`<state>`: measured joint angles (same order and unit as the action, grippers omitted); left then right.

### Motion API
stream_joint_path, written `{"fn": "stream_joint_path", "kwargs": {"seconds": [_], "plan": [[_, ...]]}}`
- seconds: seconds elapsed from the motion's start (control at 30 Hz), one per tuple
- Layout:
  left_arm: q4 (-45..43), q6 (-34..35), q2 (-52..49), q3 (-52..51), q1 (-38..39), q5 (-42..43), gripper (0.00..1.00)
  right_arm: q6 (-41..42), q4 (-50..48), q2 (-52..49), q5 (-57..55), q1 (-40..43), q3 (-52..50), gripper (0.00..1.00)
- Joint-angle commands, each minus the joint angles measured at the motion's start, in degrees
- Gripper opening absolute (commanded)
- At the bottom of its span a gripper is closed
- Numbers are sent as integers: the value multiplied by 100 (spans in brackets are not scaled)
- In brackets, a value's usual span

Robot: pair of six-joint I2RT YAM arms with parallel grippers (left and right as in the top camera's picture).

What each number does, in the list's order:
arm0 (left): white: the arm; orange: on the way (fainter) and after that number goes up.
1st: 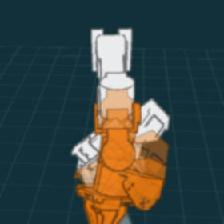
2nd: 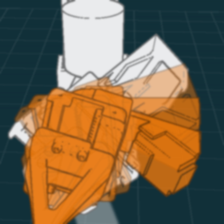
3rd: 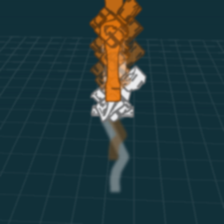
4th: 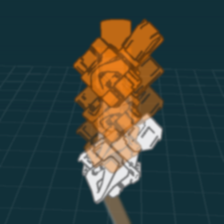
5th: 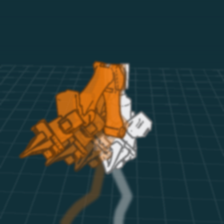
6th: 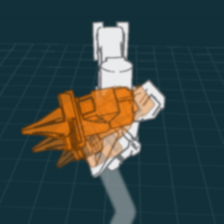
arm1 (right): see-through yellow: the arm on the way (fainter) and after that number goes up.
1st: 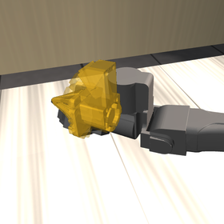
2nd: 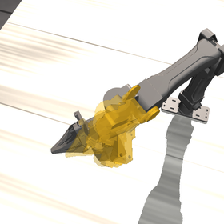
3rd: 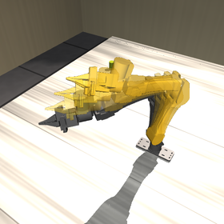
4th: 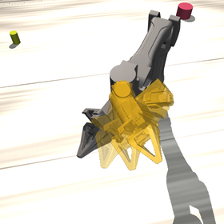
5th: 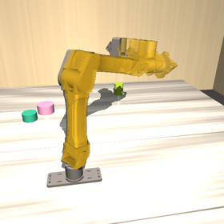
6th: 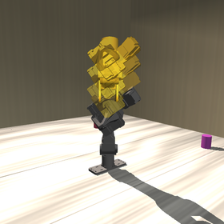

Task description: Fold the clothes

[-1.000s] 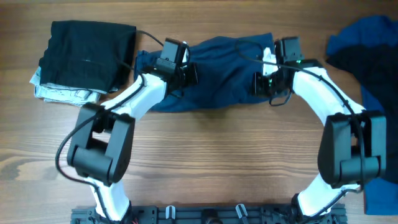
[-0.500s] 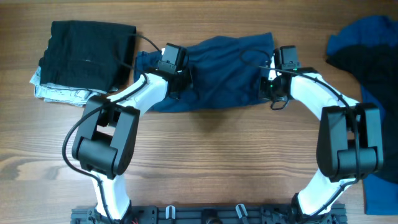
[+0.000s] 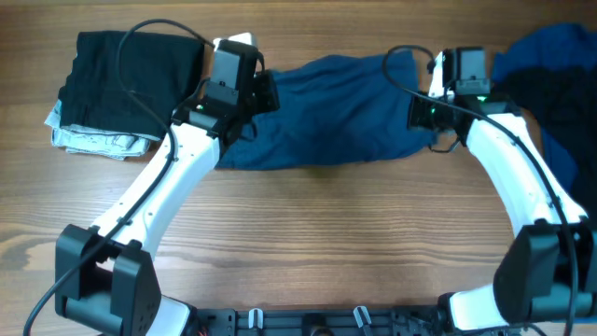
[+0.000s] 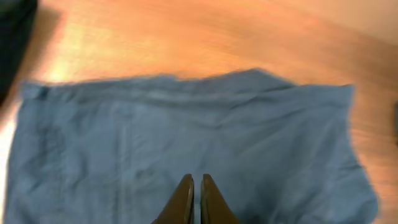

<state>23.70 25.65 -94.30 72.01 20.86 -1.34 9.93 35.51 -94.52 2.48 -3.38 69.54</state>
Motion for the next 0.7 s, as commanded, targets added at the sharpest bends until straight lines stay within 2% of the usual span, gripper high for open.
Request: {"fn": "stream_joint_path", "kwargs": {"seconds": [0.0,0.23,0.5,0.67], "plan": [[603,389,-229,-76,-258,-369,4,-122,-317,-271,-138,9,-7,5],[916,487,-688,-81,-726,-369,4,-317,-1054,-1141,-238,9,-66,5],[592,481,-1482,-81,-916,-374,4,-225,-1075,-2070,-868,22,-66,4],[295,483,-1893,-81,-916,-586,4,-90,-852,-2151,-1375,162,-55,4]]}}
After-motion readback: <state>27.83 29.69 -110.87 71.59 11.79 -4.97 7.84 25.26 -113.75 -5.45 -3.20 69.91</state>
